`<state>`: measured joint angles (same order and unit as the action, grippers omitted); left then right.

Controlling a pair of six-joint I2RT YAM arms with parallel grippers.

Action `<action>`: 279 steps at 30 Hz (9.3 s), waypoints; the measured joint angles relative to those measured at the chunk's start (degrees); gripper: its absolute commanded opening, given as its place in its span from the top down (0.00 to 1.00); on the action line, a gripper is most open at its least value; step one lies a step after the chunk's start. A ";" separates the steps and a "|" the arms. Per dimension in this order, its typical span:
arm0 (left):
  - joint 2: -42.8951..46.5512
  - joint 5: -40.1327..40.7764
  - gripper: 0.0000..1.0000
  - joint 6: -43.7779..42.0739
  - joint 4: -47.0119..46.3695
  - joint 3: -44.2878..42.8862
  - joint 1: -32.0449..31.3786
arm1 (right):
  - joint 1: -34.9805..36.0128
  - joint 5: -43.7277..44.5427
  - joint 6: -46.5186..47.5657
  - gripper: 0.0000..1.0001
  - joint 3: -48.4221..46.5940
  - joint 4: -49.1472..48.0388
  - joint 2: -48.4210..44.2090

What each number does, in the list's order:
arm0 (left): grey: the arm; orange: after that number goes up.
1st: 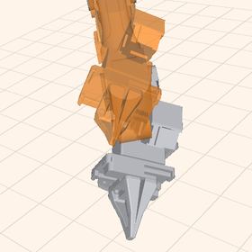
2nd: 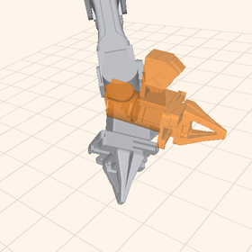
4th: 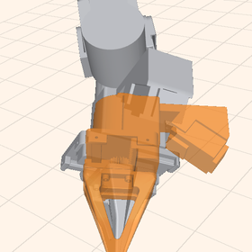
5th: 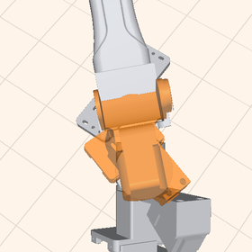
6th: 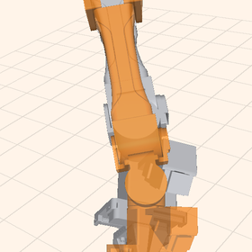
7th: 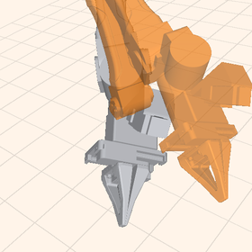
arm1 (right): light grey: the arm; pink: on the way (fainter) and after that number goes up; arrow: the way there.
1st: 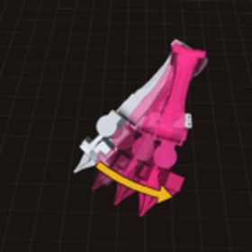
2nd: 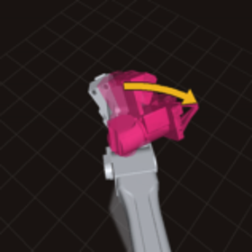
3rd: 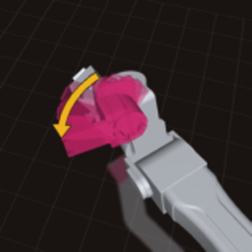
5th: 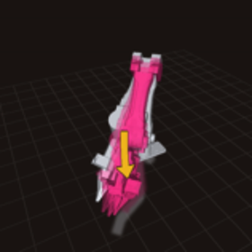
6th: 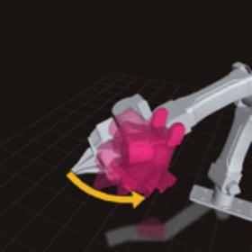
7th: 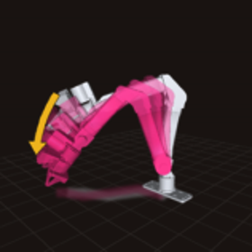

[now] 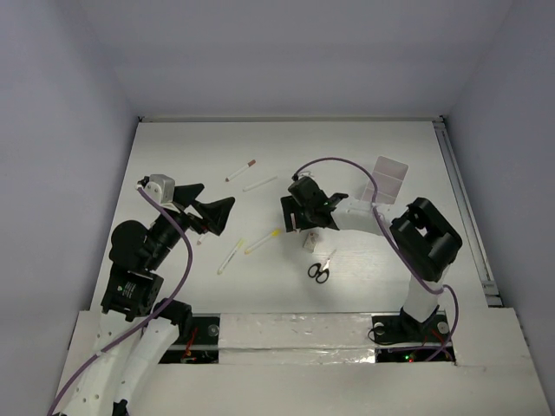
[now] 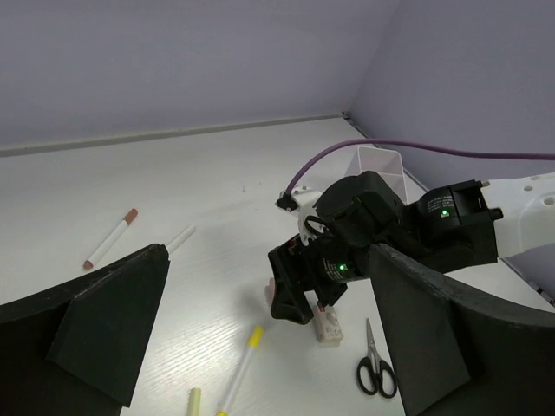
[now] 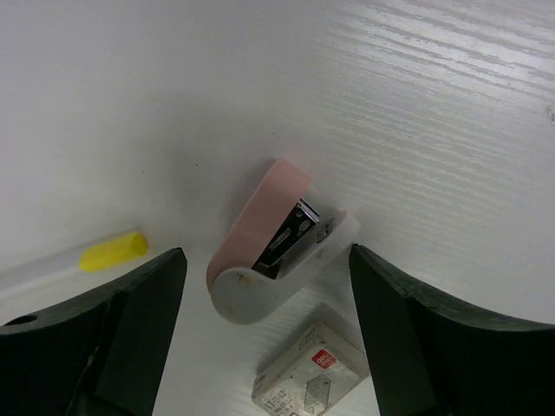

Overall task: Sort the stationery into containers
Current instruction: Pick up the stationery from the center of the board, then place the stationery in the storage box, then pick up the stationery from the center of the board, then place the stationery in the storage box, then pick up the pen from the center of the board.

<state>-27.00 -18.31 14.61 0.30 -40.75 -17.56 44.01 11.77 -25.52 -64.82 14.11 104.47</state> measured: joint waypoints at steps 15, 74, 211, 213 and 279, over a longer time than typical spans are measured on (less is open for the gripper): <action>0.20 -0.20 0.01 -0.02 -0.02 0.02 0.00 | -0.07 3.69 0.35 0.62 -1.88 -1.79 2.82; -0.63 -2.08 0.01 -0.04 -0.92 0.02 -0.44 | -32.37 18.34 8.24 0.62 10.25 -19.71 -19.15; 1.01 -4.26 0.01 -0.20 -1.40 0.68 -0.44 | -32.06 21.24 3.30 0.67 10.27 -22.62 -21.68; 0.98 -4.24 0.01 -0.20 -1.40 0.68 -0.44 | -32.37 21.79 3.85 0.67 10.36 -23.96 -20.87; 1.66 0.04 0.01 -0.09 -1.51 0.68 -0.44 | -5.90 -10.60 0.70 0.46 -15.19 -12.59 11.19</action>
<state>-25.34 -18.26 14.52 -1.21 -40.07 -18.00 38.11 1.17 -24.82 -80.01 1.52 115.66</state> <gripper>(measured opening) 0.990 0.536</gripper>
